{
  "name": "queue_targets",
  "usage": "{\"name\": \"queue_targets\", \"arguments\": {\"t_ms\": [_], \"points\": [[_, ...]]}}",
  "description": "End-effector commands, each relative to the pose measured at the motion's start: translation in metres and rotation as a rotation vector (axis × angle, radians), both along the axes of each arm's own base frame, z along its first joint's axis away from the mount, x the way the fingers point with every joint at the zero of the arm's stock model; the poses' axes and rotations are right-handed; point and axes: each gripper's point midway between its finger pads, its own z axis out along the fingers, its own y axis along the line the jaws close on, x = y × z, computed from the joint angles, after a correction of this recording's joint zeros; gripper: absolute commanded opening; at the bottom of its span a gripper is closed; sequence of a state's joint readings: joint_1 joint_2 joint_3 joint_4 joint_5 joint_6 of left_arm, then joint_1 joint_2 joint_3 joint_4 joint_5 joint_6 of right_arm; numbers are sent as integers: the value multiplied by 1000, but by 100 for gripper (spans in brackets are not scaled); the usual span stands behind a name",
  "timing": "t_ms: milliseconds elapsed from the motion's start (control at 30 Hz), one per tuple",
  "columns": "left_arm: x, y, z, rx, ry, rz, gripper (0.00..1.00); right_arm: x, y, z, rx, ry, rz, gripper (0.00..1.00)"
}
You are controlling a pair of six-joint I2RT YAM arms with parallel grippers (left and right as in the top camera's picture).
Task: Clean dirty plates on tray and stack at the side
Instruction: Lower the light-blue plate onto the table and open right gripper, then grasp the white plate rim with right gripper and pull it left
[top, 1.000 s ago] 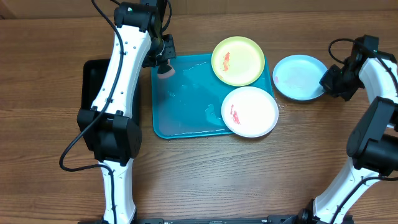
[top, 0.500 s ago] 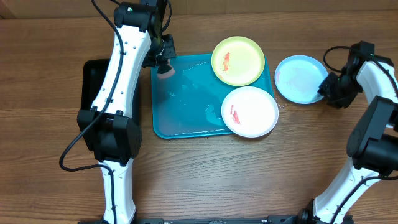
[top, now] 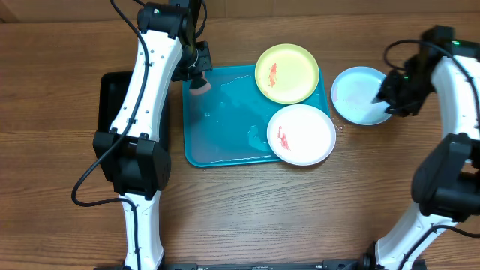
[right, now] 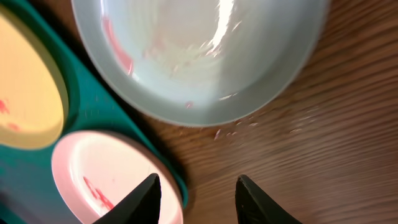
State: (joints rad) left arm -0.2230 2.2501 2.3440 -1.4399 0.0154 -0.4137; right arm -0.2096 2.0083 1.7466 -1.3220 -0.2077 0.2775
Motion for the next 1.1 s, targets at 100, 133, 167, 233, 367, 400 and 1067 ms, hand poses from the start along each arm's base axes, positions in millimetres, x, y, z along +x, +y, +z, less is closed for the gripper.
{"name": "queue_targets", "arguments": {"t_ms": [100,133,167,233,367,400,1067], "points": [[0,-3,-1,-2,-1,6,4,-27,48,-32,28,93,140,40],[0,-3,-1,-2,-1,6,4,-32,54,-38,30,106,166,41],[0,-3,-1,-2,-1,6,4,-37,58,-42,29,121,178,40],[0,-3,-1,-2,-1,6,4,-43,66,-51,30,137,203,40],[0,-2,-1,1,0,7,4,-46,73,-64,29,128,234,39],[0,-2,-1,1,1,7,4,-46,75,-66,32,122,252,38],[-1,-2,-1,2,3,7,4,-52,101,-74,28,112,379,4]]}}
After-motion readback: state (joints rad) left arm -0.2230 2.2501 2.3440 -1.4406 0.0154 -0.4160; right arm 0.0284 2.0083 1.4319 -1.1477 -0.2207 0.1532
